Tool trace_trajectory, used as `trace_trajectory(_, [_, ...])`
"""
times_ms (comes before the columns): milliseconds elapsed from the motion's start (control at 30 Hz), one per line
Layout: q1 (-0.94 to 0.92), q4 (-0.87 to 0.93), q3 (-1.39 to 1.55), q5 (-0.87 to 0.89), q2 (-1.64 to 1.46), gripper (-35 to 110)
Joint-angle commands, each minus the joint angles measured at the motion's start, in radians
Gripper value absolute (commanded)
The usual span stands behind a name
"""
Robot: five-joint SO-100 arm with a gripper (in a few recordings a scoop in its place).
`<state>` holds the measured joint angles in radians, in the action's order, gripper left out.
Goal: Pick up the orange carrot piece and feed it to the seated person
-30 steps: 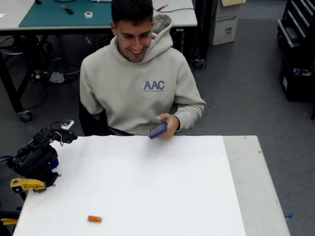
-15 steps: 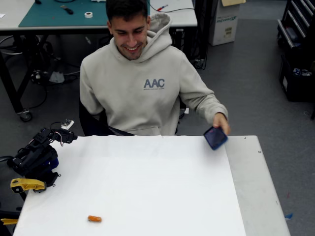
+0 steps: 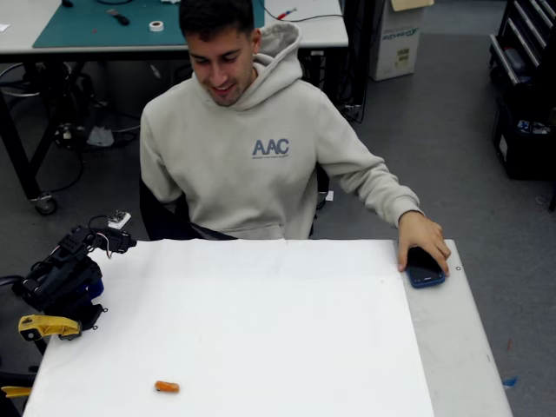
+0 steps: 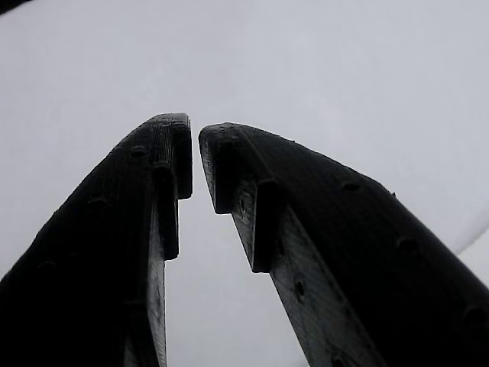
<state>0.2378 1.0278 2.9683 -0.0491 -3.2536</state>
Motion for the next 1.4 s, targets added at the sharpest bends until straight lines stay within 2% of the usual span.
trace_trajectory(0, [0.012,0.014,-0.014,-0.008,-0.023,-2])
trace_trajectory(500, [-0.006,0.002,-0.021,-0.005,-0.008,-2])
trace_trajectory(767, [-0.158,0.002,-0.133,-0.009,0.006,-2])
trace_trajectory(1033, [-0.281,0.002,-0.333,-0.009,0.267,-2])
trace_trajectory(1367, [-0.566,0.002,-0.632,-0.009,0.655,-2])
